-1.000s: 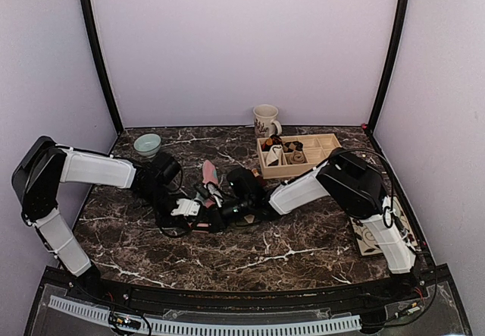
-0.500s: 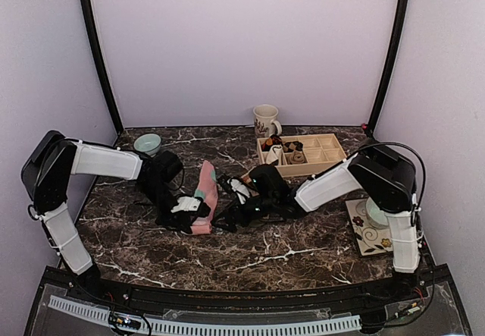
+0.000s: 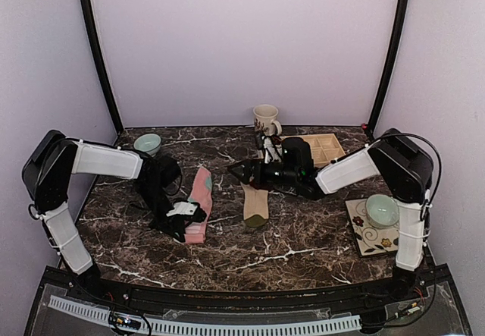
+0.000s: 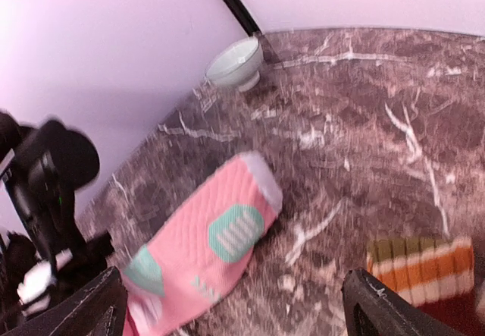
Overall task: Roll the socks
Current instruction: Roll the sock at the center of the board.
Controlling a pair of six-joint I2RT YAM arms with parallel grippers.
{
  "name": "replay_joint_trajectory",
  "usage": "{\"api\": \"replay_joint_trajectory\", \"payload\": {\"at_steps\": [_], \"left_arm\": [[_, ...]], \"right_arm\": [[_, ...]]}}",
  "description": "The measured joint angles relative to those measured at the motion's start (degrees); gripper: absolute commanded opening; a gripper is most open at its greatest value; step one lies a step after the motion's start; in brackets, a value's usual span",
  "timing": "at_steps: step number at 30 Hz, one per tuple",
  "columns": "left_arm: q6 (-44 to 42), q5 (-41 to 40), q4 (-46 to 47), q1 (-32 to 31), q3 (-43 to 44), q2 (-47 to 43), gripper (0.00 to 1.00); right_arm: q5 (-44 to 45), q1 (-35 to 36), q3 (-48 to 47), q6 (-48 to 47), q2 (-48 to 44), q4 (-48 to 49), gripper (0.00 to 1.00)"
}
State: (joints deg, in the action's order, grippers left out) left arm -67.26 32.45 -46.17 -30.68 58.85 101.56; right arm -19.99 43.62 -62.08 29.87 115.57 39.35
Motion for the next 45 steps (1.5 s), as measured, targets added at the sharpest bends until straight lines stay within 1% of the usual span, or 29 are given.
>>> {"api": "replay_joint_trajectory", "payload": {"at_steps": [1, 2, 5, 10, 12, 14, 16, 18, 20, 22, 23, 25, 26, 31, 33, 35, 40, 45], "left_arm": [[-0.13, -0.20, 0.22, 0.00, -0.59, -0.55, 0.00], [-0.28, -0.42, 0.37, 0.00, -1.25, -1.20, 0.00], [-0.63, -0.70, 0.44, 0.00, -3.13, -2.75, 0.00], [-1.14, -0.85, 0.92, 0.00, -4.31, -3.45, 0.00], [-1.22, -0.92, 1.05, 0.00, -4.33, -3.50, 0.00], [-1.33, -0.98, 1.16, 0.00, -4.42, -3.56, 0.00], [-1.49, -1.07, 1.46, 0.00, -4.74, -3.80, 0.00], [-1.62, -1.25, 1.81, 0.00, -5.09, -4.02, 0.00], [-1.68, -1.31, 1.97, 0.00, -5.22, -4.09, 0.00], [-1.70, -1.33, 2.10, 0.00, -5.33, -4.09, 0.00], [-1.73, -1.33, 2.12, 0.00, -5.35, -4.09, 0.00], [-1.75, -1.38, 2.19, 0.00, -5.38, -4.11, 0.00], [-1.77, -1.40, 2.19, 0.00, -5.38, -4.11, 0.00], [-1.75, -1.42, 2.21, 0.00, -5.38, -4.11, 0.00], [-1.75, -1.44, 2.21, 0.00, -5.35, -4.11, 0.00], [-1.75, -1.46, 2.21, -0.02, -5.33, -4.09, 0.00], [-1.77, -1.70, 2.19, 0.00, -5.18, -3.93, 0.00], [-1.77, -1.73, 2.27, 0.00, -4.72, -3.54, 0.00]], "right_arm": [[-2.58, -1.27, -2.40, 2.12, 1.88, 1.25, 0.99], [-3.80, -2.25, -6.10, 2.64, 4.04, -0.09, 0.99], [-4.46, -3.10, -21.97, 1.22, 12.48, -8.96, 0.99], [-4.24, -0.81, -35.93, -1.62, 19.50, -21.35, 0.99], [-4.13, -0.09, -39.89, -2.45, 21.92, -24.96, 0.99], [-3.74, 0.70, -43.36, -3.74, 24.37, -28.57, 0.96], [-3.10, 1.44, -46.10, -4.96, 26.47, -31.76, 0.89], [-2.29, 1.84, -49.59, -5.70, 29.29, -35.28, 0.86], [-1.88, 2.56, -50.10, -6.23, 30.53, -36.48, 0.80], [-1.77, 2.89, -49.96, -6.32, 30.67, -35.91, 0.69], [-1.88, 2.95, -49.96, -6.03, 30.67, -35.93, 0.63], [-2.23, 3.10, -49.81, -5.22, 30.71, -35.98, 0.42], [-2.64, 3.13, -49.72, -4.94, 30.73, -35.91, 0.35], [-5.14, 3.34, -48.39, -2.23, 30.67, -33.31, 0.16], [-5.05, 3.41, -46.07, -1.46, 30.03, -31.52, 0.06], [-4.61, 3.43, -42.58, -0.72, 28.61, -29.59, 0.02], [-1.33, 3.72, -34.56, -1.31, 21.62, -28.13, 0.01], [6.54, 5.99, -33.73, -4.46, 14.93, -30.42, 0.01]]}}
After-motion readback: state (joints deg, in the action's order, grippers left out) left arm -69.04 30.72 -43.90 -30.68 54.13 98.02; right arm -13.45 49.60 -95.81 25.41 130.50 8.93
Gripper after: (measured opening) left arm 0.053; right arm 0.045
